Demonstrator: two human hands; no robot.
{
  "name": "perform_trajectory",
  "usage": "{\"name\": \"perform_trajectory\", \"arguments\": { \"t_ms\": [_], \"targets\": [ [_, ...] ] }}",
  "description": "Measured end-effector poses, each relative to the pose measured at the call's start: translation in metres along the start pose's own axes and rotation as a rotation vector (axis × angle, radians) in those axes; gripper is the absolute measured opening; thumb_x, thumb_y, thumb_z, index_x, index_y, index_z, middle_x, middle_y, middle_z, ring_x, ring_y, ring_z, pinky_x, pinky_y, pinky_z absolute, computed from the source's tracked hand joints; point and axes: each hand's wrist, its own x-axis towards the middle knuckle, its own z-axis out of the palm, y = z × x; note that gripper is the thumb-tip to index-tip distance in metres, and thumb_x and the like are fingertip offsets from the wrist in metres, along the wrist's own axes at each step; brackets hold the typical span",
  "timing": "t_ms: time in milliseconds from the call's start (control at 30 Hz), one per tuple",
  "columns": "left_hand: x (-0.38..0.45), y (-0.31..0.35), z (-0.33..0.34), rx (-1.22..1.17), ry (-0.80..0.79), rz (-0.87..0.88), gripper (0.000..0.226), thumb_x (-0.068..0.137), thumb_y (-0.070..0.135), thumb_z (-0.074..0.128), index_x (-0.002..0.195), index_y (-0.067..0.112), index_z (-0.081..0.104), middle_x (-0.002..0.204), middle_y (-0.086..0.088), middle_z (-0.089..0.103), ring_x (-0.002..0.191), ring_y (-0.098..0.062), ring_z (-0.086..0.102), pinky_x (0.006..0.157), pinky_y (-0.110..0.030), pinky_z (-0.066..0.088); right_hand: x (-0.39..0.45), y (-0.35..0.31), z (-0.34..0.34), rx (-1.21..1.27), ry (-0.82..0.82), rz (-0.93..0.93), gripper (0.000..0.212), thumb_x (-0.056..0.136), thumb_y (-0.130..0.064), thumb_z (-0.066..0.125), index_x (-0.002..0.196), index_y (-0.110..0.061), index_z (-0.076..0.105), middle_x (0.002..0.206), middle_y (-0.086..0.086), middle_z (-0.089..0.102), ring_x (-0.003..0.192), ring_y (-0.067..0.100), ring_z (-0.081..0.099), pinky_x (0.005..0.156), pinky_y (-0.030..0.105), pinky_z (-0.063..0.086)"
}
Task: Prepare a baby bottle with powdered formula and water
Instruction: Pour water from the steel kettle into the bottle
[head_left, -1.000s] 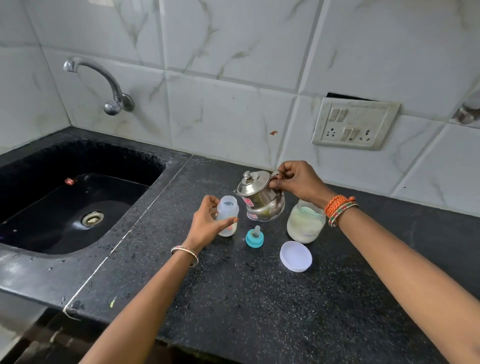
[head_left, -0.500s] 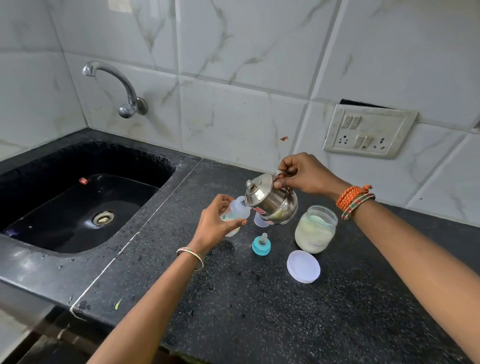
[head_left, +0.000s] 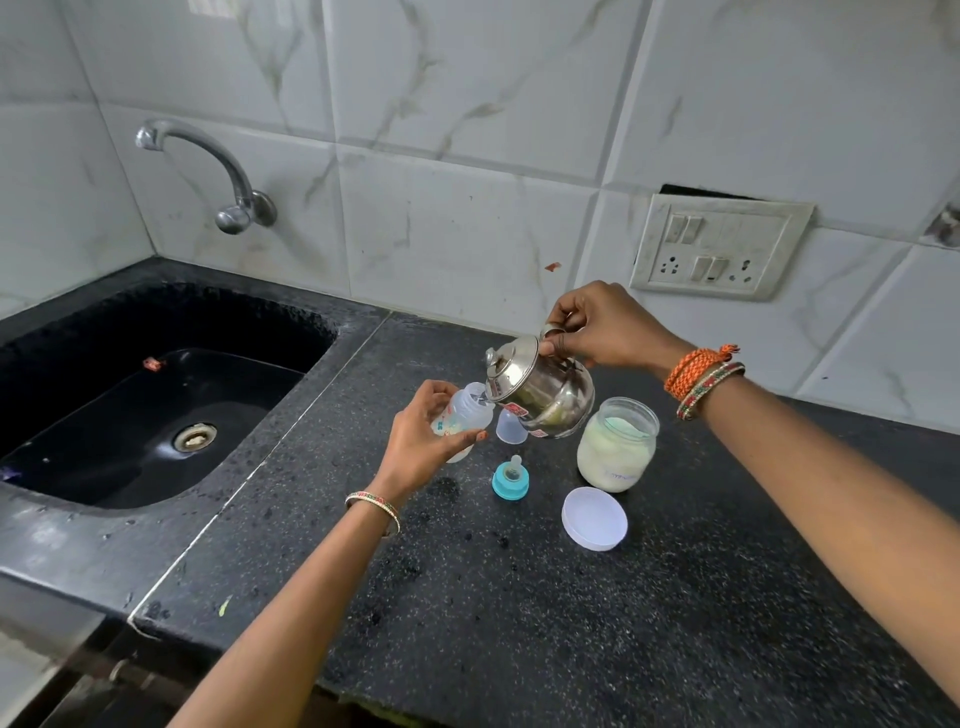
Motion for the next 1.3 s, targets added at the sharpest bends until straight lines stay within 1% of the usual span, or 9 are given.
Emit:
{"name": "perform_trajectory", "arguments": {
  "t_ms": [167, 267, 433, 600, 767, 900, 1067, 1200, 1300],
  "targets": [
    [-0.002, 0.001, 0.003, 0.017, -0.007, 0.012, 0.057, 0.067, 0.022, 0.085, 0.113, 0.018, 0.051, 0.114, 0.003, 0.061, 0.105, -0.01, 0.057, 0.078, -0.001, 0.043, -0.002, -0.003, -0.002, -0.055, 0.013, 0.004, 0.032, 0.069, -0.031, 0.083, 0.092, -0.012, 0.071, 0.089, 0.006, 0.073, 0.085, 0.019, 0.068, 0.077, 0.042, 0.057],
    [-0.002, 0.001, 0.004, 0.017, -0.011, 0.011, 0.057, 0.067, 0.024, 0.085, 0.112, 0.02, 0.05, 0.113, 0.005, 0.061, 0.105, -0.008, 0.057, 0.078, -0.003, 0.043, -0.003, -0.005, -0.004, -0.097, 0.037, -0.003, 0.031, 0.068, -0.034, 0.083, 0.09, -0.015, 0.072, 0.088, 0.002, 0.073, 0.087, 0.017, 0.068, 0.081, 0.041, 0.056],
    [-0.003, 0.002, 0.008, 0.007, -0.004, 0.012, 0.057, 0.066, 0.024, 0.085, 0.112, 0.02, 0.05, 0.111, 0.007, 0.061, 0.102, -0.005, 0.057, 0.078, -0.002, 0.043, -0.004, -0.008, -0.01, -0.137, 0.046, -0.003, 0.028, 0.069, -0.033, 0.083, 0.089, -0.016, 0.072, 0.083, 0.0, 0.069, 0.086, 0.018, 0.067, 0.082, 0.04, 0.055],
    [-0.004, 0.003, 0.011, 0.015, 0.011, 0.014, 0.058, 0.067, 0.025, 0.085, 0.113, 0.018, 0.05, 0.114, 0.003, 0.061, 0.104, -0.009, 0.057, 0.081, -0.007, 0.044, -0.003, -0.01, -0.016, -0.17, 0.045, -0.011, 0.03, 0.069, -0.035, 0.083, 0.089, -0.016, 0.073, 0.085, 0.001, 0.07, 0.086, 0.019, 0.067, 0.08, 0.041, 0.055],
    [-0.005, 0.003, 0.011, -0.004, 0.016, 0.006, 0.056, 0.066, 0.023, 0.085, 0.11, 0.018, 0.05, 0.109, 0.006, 0.06, 0.098, 0.001, 0.055, 0.077, 0.0, 0.041, -0.002, -0.012, -0.019, -0.185, 0.042, -0.006, 0.029, 0.067, -0.037, 0.083, 0.087, -0.018, 0.073, 0.084, -0.002, 0.068, 0.086, 0.018, 0.066, 0.081, 0.043, 0.055],
    [-0.004, 0.002, 0.012, -0.001, 0.014, 0.0, 0.057, 0.066, 0.022, 0.085, 0.112, 0.017, 0.05, 0.11, 0.006, 0.06, 0.099, -0.001, 0.054, 0.075, 0.001, 0.04, -0.002, -0.016, -0.021, -0.209, 0.04, -0.006, 0.029, 0.069, -0.037, 0.082, 0.089, -0.018, 0.072, 0.085, -0.003, 0.07, 0.087, 0.017, 0.066, 0.081, 0.041, 0.055],
    [-0.004, 0.002, 0.014, -0.005, 0.014, 0.001, 0.056, 0.067, 0.021, 0.084, 0.111, 0.017, 0.05, 0.11, 0.005, 0.059, 0.098, 0.0, 0.054, 0.076, 0.0, 0.041, -0.003, -0.019, -0.025, -0.239, 0.042, -0.013, 0.033, 0.069, -0.038, 0.081, 0.093, -0.017, 0.073, 0.09, 0.0, 0.072, 0.088, 0.018, 0.066, 0.081, 0.039, 0.054],
    [-0.004, 0.001, 0.014, -0.007, 0.013, 0.003, 0.057, 0.067, 0.023, 0.084, 0.112, 0.017, 0.05, 0.112, 0.004, 0.059, 0.103, -0.007, 0.055, 0.076, -0.001, 0.042, -0.003, -0.019, -0.025, -0.254, 0.04, -0.012, 0.031, 0.069, -0.038, 0.081, 0.091, -0.018, 0.073, 0.091, 0.0, 0.072, 0.09, 0.017, 0.066, 0.081, 0.04, 0.054],
    [-0.003, -0.001, 0.014, 0.0, 0.016, -0.002, 0.058, 0.067, 0.024, 0.084, 0.113, 0.018, 0.05, 0.113, 0.004, 0.059, 0.105, -0.009, 0.055, 0.075, -0.001, 0.043, -0.003, -0.02, -0.025, -0.253, 0.037, -0.014, 0.029, 0.07, -0.037, 0.081, 0.09, -0.018, 0.073, 0.09, -0.001, 0.072, 0.089, 0.016, 0.066, 0.081, 0.041, 0.054]
  ]
}}
